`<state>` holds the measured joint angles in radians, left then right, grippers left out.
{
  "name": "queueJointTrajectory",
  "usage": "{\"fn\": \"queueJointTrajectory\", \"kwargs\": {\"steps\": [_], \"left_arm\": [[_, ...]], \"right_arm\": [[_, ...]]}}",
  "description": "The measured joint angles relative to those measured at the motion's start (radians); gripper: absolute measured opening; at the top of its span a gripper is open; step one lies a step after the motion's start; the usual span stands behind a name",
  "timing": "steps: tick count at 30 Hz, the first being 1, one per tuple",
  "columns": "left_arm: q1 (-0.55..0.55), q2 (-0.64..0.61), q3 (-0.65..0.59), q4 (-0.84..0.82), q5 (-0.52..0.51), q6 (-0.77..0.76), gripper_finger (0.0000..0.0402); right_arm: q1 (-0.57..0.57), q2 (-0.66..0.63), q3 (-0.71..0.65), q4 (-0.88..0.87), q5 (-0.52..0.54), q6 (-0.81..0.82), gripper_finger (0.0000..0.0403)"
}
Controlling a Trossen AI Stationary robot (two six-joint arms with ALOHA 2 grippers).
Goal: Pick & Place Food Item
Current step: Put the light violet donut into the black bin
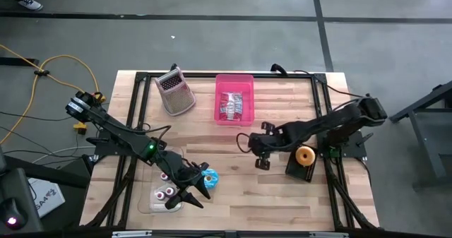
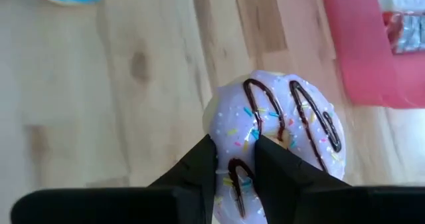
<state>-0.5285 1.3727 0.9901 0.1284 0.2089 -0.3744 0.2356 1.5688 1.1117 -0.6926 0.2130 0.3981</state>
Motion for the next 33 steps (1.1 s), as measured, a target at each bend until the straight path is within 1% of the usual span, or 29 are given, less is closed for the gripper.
{"fn": "queueJointTrajectory", "kwargs": {"steps": [5,10,14,21,27,30,33], "left_arm": [[0.000,0.000,0.000,-0.001,0.000,0.000,0.0169],[0.000,0.000,0.000,-0.001,0.000,0.000,0.0169],[0.000,0.000,0.000,-0.001,0.000,0.000,0.0169],[0.000,0.000,0.000,0.000,0.000,0.000,0.0169],[0.000,0.000,0.000,0.000,0.000,0.000,0.0169],[0.000,0.000,0.000,0.000,0.000,0.000,0.0169],[0.000,0.000,0.000,0.000,0.000,0.000,0.0169]], "right_arm": [[0.018,-0.054,0.000,-0.094,0.016,0.049,0.0082],[0.073,-0.079,0.000,-0.238,0.023,0.170,0.0082],[0.147,-0.084,0.000,-0.315,0.021,0.277,0.0082],[0.296,-0.084,0.000,-0.363,0.025,0.472,0.0082],[0.414,-0.084,0.000,-0.450,0.068,0.674,0.0082],[0.472,-0.084,0.000,-0.485,0.111,0.767,0.0082],[0.519,-0.084,0.000,-0.513,0.131,0.851,0.0082]]}}
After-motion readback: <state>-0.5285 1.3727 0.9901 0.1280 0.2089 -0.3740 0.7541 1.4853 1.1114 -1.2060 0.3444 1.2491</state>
